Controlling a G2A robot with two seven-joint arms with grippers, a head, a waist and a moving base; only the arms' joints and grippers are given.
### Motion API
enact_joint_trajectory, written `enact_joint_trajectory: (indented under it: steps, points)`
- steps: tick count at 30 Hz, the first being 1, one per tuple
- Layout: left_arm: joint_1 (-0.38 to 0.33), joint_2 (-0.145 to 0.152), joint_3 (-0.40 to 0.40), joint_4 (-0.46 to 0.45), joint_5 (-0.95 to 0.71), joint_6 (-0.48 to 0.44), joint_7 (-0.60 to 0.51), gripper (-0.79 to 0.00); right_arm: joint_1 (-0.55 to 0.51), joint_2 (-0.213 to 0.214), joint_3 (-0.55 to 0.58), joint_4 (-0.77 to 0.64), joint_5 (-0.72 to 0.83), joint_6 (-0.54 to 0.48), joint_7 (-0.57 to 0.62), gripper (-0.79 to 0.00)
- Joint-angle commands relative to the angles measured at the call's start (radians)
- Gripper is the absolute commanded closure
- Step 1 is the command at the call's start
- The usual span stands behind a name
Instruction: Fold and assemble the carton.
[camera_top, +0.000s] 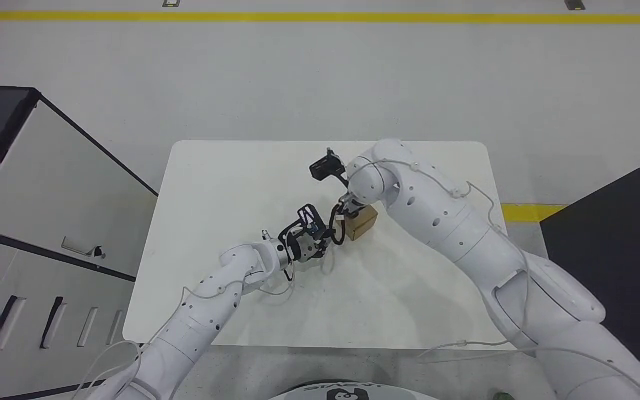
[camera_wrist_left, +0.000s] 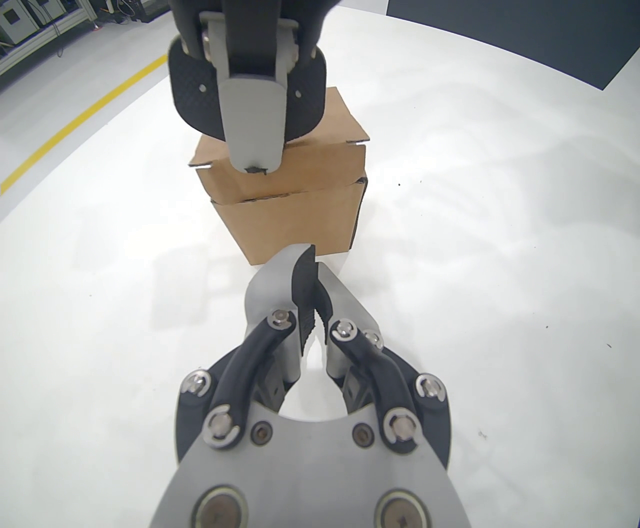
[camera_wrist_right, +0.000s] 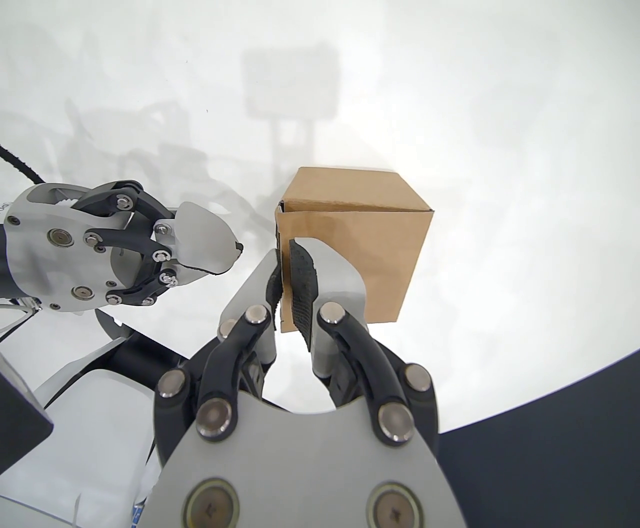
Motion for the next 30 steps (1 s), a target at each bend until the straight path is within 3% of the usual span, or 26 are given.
enact_joint_trajectory:
  steps: [1, 17, 19, 25, 30]
  points:
    - [0.0, 0.0, 0.0, 0.0, 0.0, 0.0, 0.0, 0.0, -0.002, 0.0, 0.003, -0.003, -0.004, 0.002, 0.001, -0.191]
    - [0.0, 0.0, 0.0, 0.0, 0.0, 0.0, 0.0, 0.0, -0.02, 0.0, 0.012, -0.044, -0.074, 0.023, 0.035, -0.185]
    - [0.0, 0.0, 0.0, 0.0, 0.0, 0.0, 0.0, 0.0, -0.022, -0.001, 0.012, -0.046, -0.08, 0.022, 0.037, -0.163]
    - [0.0, 0.0, 0.0, 0.0, 0.0, 0.0, 0.0, 0.0, -0.025, -0.004, 0.017, -0.046, -0.091, 0.02, 0.037, -0.003]
    - [0.0, 0.0, 0.0, 0.0, 0.0, 0.0, 0.0, 0.0, -0.027, -0.008, 0.022, -0.043, -0.096, 0.017, 0.038, 0.0]
